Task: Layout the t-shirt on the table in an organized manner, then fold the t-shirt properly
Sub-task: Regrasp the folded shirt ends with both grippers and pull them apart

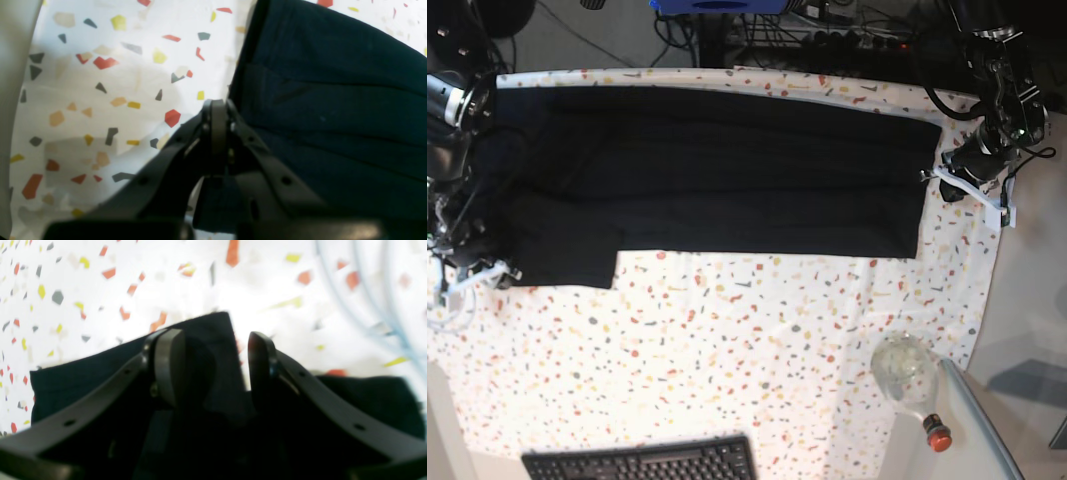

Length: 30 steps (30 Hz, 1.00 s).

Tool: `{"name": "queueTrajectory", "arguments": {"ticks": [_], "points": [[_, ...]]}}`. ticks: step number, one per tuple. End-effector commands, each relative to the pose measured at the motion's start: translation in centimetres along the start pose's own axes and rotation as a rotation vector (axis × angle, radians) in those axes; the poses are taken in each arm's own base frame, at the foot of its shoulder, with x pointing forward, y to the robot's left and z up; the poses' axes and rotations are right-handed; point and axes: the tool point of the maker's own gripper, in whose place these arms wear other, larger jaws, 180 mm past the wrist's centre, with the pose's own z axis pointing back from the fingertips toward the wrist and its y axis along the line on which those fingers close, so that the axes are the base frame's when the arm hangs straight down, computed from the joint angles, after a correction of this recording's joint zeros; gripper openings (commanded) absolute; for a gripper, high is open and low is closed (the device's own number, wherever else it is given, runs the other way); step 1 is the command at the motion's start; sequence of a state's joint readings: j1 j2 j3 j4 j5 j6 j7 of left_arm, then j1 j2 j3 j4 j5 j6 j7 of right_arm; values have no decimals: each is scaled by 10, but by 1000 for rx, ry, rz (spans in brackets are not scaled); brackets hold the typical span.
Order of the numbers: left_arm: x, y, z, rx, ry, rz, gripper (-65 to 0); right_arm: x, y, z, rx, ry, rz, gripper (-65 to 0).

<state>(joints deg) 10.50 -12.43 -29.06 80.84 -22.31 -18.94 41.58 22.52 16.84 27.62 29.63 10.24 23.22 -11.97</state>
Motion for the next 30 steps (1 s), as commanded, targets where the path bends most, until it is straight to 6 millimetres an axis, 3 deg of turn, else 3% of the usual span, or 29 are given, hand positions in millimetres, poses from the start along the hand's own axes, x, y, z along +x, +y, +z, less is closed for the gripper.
{"name": "queueTrajectory", "arguments": {"ticks": [1,3,7,18,21,25,30], "points": [[15,2,3,1,-43,-13,-650,34,-12,4,-43,-76,-3,-354],[16,2,3,0,-45,-13,-650,32,-22,5,-98,-70,-20,-353],[18,1,3,-2,-49,-12,-650,30,-24,5,-104,-64,-22,-351],[16,2,3,-1,-45,-12,-650,33,-6,1,-45,-30,-4,-351],[16,2,3,-1,-45,-12,-650,20,4,-6,-39,28,58,-351],[17,1,3,-1,-48,-12,-650,5,3,-11,-71,79,68,-350],[17,2,3,1,-46,-14,-650,10,6,-12,-65,72,70,-363]]}}
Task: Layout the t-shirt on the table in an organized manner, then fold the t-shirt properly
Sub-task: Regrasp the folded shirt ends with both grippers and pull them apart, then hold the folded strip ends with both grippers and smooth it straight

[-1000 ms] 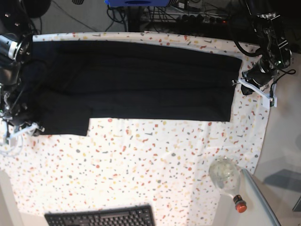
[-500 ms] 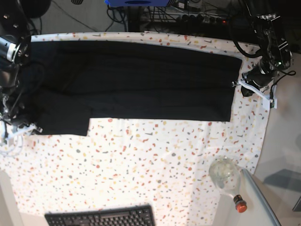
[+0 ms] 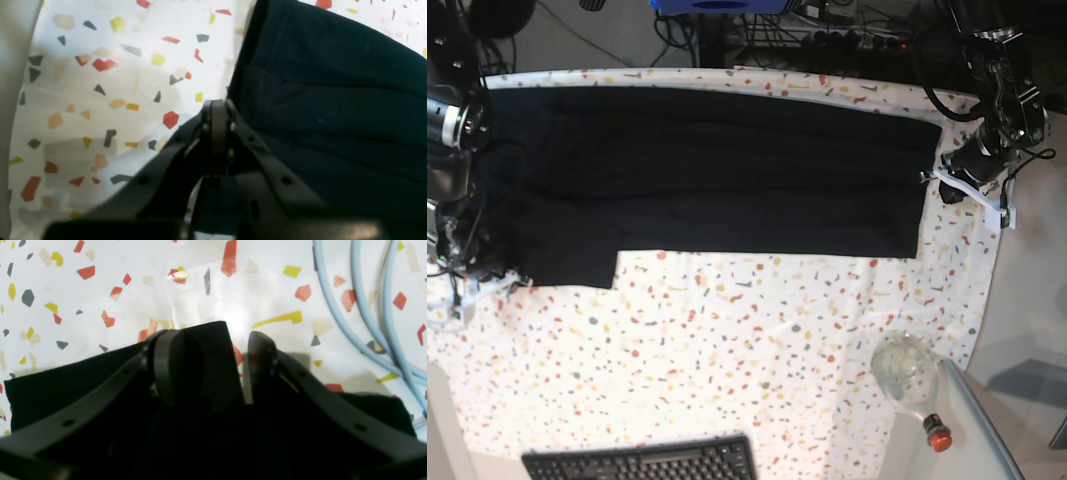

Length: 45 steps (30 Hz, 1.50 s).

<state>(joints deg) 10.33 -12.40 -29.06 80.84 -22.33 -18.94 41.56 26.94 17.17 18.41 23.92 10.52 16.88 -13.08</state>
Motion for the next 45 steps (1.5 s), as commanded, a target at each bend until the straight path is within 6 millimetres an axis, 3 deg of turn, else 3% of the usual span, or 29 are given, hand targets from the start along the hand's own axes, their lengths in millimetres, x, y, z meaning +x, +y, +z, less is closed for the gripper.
{"name": "queueTrajectory", "arguments": {"ticks": [1,5,8,12,20,25,31,38,45], "points": [[15,3,3,3,-42,-16,-650,17,-4,3,-5,-24,0,-387],[15,3,3,3,-42,-16,-650,19,-3,3,-4,-30,0,-650],[17,3,3,2,-45,-16,-650,33,-2,7,-4,-64,16,-650],[18,2,3,2,-48,-16,-650,32,-7,23,-20,-31,81,-650],[19,2,3,2,-49,-17,-650,25,12,86,-41,-42,140,-650],[20,2,3,2,-50,-17,-650,1,12,124,-75,-26,152,-650],[29,5,3,8,-64,-28,-650,-31,27,165,-86,-32,204,-650],[32,9,5,15,-67,-39,-650,-88,21,173,-91,71,183,-650],[32,10,5,17,-65,-41,-650,-131,22,179,-85,158,154,-650]]}}
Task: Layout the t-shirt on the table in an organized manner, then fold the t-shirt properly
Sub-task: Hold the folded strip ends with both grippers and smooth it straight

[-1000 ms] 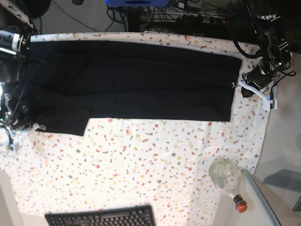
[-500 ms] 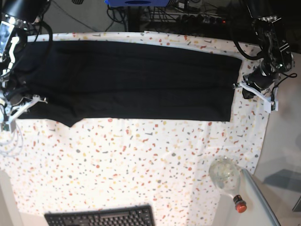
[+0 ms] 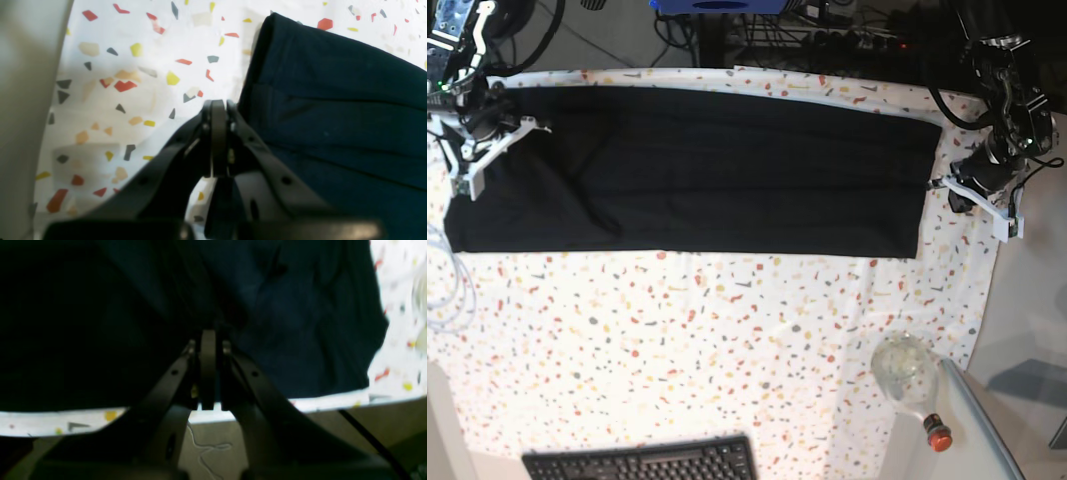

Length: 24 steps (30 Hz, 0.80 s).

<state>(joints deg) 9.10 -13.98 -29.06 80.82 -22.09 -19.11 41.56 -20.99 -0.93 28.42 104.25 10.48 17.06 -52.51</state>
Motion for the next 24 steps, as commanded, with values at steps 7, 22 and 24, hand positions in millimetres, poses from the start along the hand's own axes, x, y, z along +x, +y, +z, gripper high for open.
{"name": "queueTrajectory", "arguments": {"ticks": [7,22,24], "points": [[15,3,3,4,-40,-17,-650,-8,11,5,20,-2,-41,-650],[13,-60,2,-143,-65,-77,-650,40,-2,26,-26,-133,-81,-608],[17,-64,4,-158,-75,-94,-650,41,-1,26,-26,-134,-74,-603]]}}
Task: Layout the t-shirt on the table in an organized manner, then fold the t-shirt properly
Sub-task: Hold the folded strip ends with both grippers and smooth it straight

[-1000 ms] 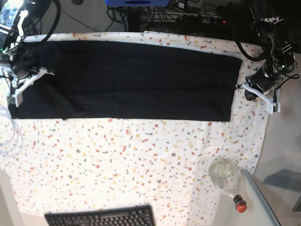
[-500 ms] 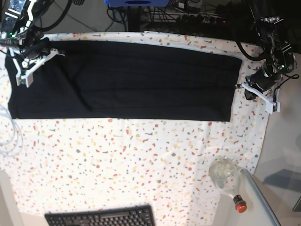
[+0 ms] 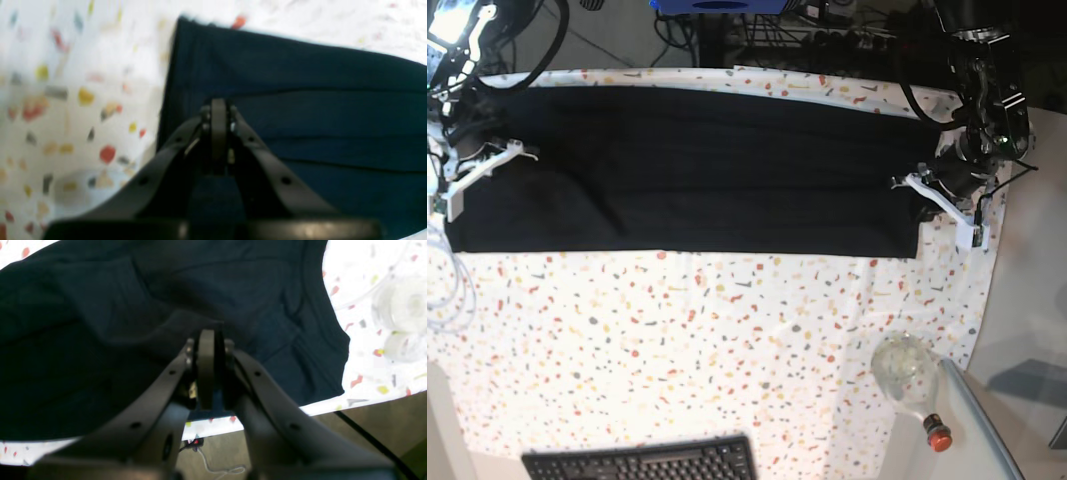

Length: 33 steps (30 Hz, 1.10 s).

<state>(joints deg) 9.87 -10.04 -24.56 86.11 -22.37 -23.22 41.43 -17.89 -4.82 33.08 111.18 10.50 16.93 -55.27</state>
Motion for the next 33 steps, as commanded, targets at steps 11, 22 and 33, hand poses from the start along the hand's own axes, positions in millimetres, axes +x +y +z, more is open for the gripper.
{"name": "queueTrajectory", "arguments": {"ticks": [11,22,33], "points": [[15,16,4,23,-24,-33,-650,-11,-19,-25,-8,136,-3,-360],[17,71,36,89,-76,-5,-650,19,3,-3,71,-64,137,-510],[-2,46,41,-52,-70,-35,-601,13,13,-10,115,-45,175,-650]]}}
